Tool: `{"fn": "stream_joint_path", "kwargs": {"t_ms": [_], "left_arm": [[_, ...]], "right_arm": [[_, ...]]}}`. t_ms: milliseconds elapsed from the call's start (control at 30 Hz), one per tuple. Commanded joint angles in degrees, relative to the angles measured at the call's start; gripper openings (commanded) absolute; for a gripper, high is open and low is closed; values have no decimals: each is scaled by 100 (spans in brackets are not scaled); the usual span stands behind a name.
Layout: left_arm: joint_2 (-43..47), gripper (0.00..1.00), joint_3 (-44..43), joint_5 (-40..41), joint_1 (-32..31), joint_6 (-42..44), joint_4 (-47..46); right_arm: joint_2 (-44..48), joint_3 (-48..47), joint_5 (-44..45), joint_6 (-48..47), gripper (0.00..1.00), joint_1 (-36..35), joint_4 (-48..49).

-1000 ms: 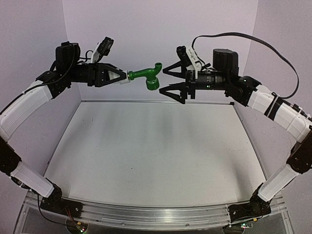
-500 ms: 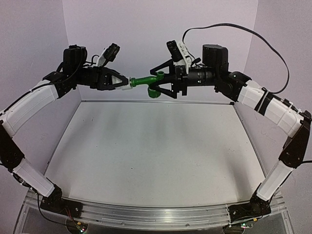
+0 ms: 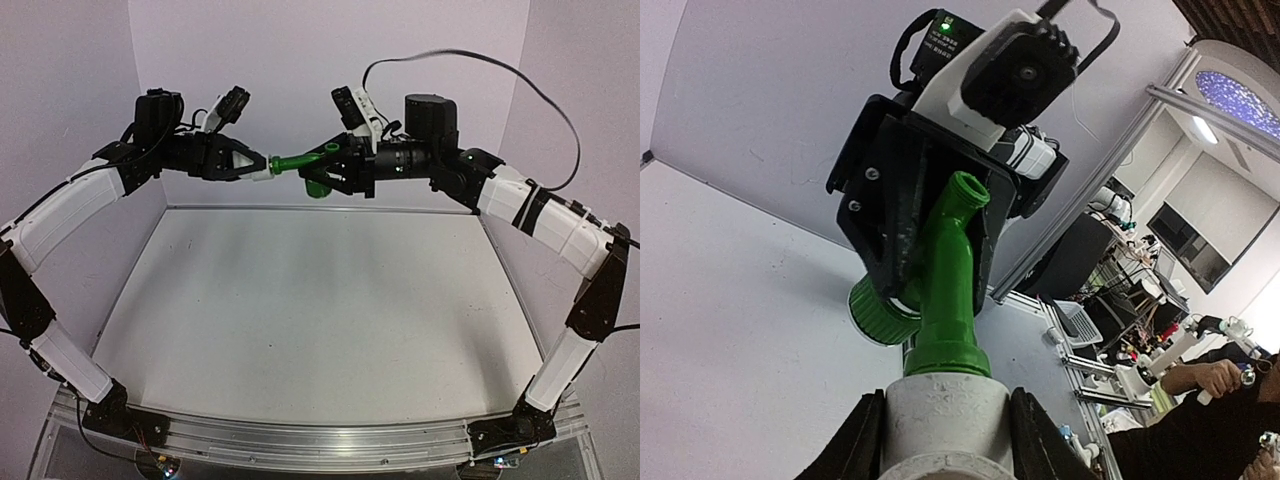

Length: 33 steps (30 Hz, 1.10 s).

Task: Install the water faucets

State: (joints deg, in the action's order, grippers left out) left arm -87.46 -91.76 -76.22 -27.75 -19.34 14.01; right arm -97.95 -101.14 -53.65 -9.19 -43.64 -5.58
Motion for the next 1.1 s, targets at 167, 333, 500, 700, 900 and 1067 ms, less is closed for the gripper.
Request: {"fn": "stream_joint_path", "kwargs": {"t_ms": [167, 333, 500, 700, 900, 1067], "left_arm": [[763, 0, 305, 1243, -110, 2260, -109], [1478, 0, 1308, 2334, -509, 6687, -290], [1087, 0, 432, 2709, -482, 7907, -617], [1193, 0, 320, 2192, -476, 9805, -272], [1136, 0, 339, 2081, -477, 12714, 36], [1468, 0, 579, 2584, -477, 14178, 183]], "right_arm": [[-89, -155, 141, 1468, 0, -4, 429], [-55, 28, 229, 2992, 0, -4, 1044], [-461, -586, -51, 4335, 0, 34, 1164], [-741, -1062, -38, 5791, 0, 165, 1299], [-592, -897, 225, 6777, 0, 224, 1666], [-494, -441, 499, 7236, 0, 225, 2257]]}}
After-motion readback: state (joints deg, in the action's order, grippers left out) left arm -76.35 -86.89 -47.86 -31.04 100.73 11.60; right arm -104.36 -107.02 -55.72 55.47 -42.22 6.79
